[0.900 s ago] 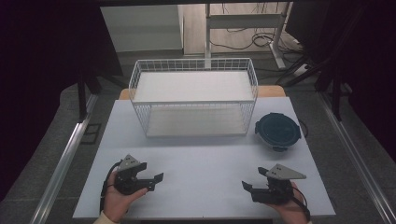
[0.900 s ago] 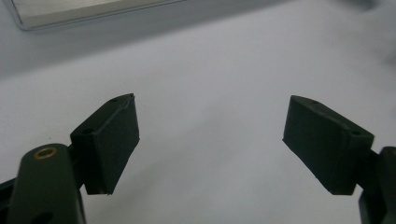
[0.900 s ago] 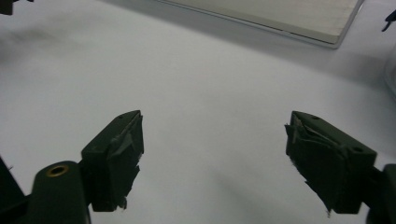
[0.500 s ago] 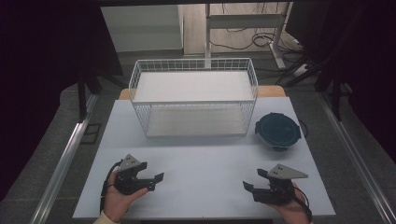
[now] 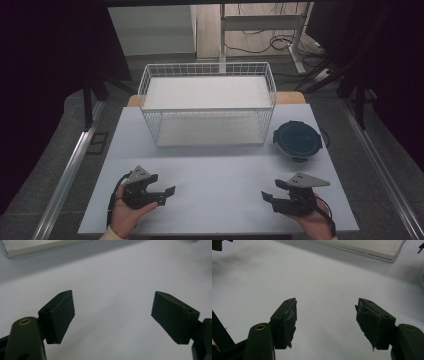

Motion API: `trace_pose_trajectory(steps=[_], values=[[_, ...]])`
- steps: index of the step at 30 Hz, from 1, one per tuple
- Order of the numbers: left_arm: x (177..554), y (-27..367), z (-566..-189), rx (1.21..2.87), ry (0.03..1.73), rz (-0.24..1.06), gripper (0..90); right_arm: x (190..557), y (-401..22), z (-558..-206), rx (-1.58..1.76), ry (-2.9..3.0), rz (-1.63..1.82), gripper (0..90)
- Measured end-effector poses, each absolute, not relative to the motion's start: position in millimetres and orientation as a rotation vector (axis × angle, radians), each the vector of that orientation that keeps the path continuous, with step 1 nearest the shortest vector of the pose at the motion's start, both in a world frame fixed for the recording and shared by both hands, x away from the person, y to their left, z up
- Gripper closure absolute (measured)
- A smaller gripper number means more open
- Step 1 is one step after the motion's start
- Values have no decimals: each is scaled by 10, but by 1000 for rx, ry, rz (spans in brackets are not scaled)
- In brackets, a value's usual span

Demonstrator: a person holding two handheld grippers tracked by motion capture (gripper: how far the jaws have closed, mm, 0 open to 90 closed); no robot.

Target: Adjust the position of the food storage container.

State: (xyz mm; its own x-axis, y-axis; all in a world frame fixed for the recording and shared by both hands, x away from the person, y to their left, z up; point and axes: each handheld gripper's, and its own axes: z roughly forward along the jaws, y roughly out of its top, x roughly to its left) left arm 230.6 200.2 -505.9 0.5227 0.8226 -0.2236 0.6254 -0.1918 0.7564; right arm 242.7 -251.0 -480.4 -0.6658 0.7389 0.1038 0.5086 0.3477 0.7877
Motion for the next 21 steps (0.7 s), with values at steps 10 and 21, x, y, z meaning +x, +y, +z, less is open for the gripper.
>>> trace_pose_trajectory(steps=[10,21], values=[[2333,1992,-5036,1912,1178,271,189,2551,-2546,-4664,1147,2337,1192,380],[2340,2037,-5044,1910,1178,262,191,3004,-2660,-4313,1269,2283,1093,443]])
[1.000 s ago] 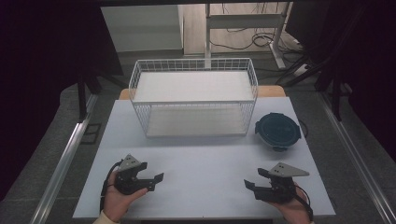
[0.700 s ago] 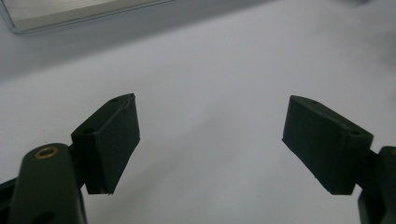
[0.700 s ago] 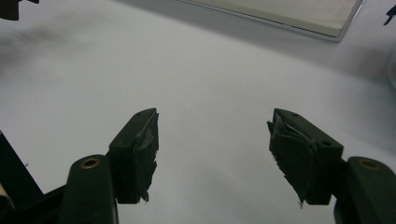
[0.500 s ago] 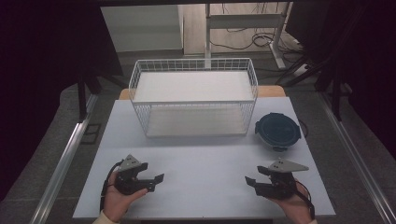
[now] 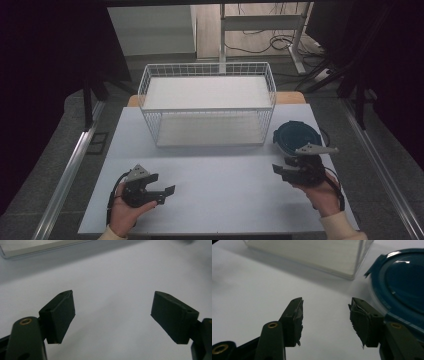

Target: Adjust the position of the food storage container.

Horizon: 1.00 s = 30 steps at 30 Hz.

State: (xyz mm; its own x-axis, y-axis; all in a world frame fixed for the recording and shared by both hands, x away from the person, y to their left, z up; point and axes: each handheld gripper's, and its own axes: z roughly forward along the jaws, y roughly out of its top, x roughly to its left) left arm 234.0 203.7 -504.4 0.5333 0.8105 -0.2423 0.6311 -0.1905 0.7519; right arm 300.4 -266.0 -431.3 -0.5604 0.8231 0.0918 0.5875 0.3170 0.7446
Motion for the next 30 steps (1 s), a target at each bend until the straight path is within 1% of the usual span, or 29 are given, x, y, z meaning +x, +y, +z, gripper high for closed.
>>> trace_pose_trajectory(steps=[1,6,13,17,21,23,24,25,26,27,29,30], values=[[2340,2037,-5044,1910,1178,262,191,3004,-2660,-4313,1269,2283,1093,443],[2347,2029,-5046,1910,1181,262,192,3267,-2755,-4143,1323,2254,1102,467],[2352,2028,-5055,1911,1184,258,193,3505,-2831,-4043,1374,2237,1077,506],[2360,2038,-5063,1911,1187,257,193,3675,-2856,-3993,1405,2229,1061,556],[2367,2039,-5068,1914,1187,256,194,3767,-2864,-3977,1427,2229,1049,590],[2370,2038,-5072,1915,1188,253,194,3823,-2861,-3970,1442,2230,1039,621],[2374,2037,-5076,1912,1189,253,194,3885,-2856,-3966,1449,2227,1024,667],[2374,2037,-5076,1912,1189,253,194,3885,-2856,-3966,1449,2227,1024,667],[2375,2037,-5076,1911,1189,253,194,3949,-2856,-3958,1463,2220,1015,723],[2376,2038,-5076,1910,1189,253,194,3949,-2856,-3958,1463,2220,1015,723],[2379,2041,-5078,1911,1190,253,194,4019,-2854,-3952,1473,2218,998,778],[2381,2044,-5080,1911,1191,253,194,4089,-2849,-3951,1478,2222,978,839]])
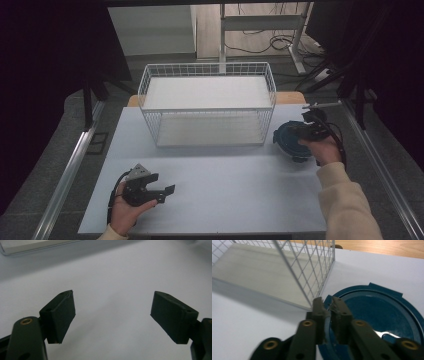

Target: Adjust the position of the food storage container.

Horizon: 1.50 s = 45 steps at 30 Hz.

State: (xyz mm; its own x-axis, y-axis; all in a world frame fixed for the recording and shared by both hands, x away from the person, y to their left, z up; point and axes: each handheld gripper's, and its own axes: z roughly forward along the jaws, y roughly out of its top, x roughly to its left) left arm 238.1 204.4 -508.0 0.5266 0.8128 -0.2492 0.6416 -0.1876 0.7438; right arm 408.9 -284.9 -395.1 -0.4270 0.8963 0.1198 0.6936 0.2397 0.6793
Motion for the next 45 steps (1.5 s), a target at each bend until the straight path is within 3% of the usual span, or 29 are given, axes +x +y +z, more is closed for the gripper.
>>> trace_pose_trajectory(steps=[4,24,45], values=[[2380,2048,-5079,1912,1192,251,195,4235,-2830,-3989,1490,2213,934,893],[2401,2084,-5106,1902,1207,235,196,4990,-2890,-4413,1667,2109,880,897],[2381,2090,-5091,1897,1206,238,196,5006,-2820,-4482,1632,2153,709,900]])
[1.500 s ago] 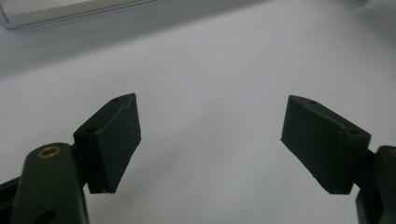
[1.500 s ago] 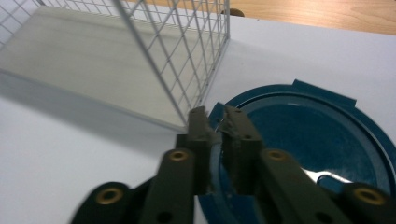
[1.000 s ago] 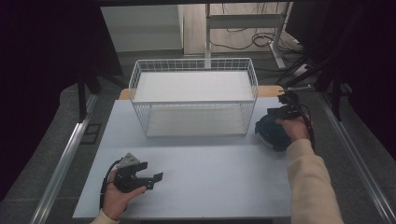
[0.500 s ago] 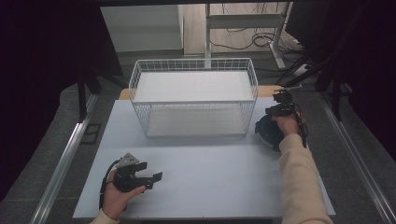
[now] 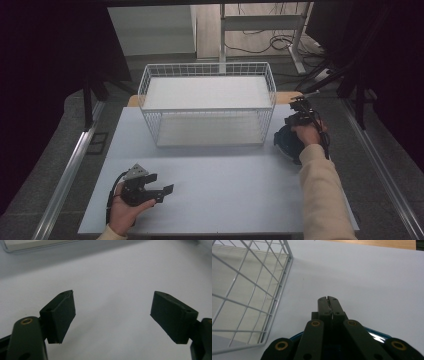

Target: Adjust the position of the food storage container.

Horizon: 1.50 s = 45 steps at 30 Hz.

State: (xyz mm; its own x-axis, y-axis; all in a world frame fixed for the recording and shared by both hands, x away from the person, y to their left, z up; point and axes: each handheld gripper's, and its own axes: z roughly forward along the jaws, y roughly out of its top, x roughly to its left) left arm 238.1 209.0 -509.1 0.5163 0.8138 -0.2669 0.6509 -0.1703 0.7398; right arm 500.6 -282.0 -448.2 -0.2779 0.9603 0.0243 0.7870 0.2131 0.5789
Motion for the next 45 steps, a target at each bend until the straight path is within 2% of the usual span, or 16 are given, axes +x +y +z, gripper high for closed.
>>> trace_pose_trajectory(steps=[19,30,34,37,41,45], values=[[2381,2070,-5079,1900,1200,237,196,4650,-2803,-4487,1620,2186,735,900],[2386,2067,-5077,1898,1201,238,196,4560,-2713,-4509,1589,2240,761,900],[2393,2076,-5082,1897,1202,241,196,4563,-2923,-4389,1581,2172,823,900],[2405,2072,-5090,1902,1205,238,196,4563,-3265,-4222,1616,2077,821,900],[2400,2063,-5087,1900,1204,241,196,4562,-3565,-4239,1667,2056,719,899],[2403,2064,-5090,1899,1206,242,196,4547,-3687,-4341,1665,2084,680,900]])
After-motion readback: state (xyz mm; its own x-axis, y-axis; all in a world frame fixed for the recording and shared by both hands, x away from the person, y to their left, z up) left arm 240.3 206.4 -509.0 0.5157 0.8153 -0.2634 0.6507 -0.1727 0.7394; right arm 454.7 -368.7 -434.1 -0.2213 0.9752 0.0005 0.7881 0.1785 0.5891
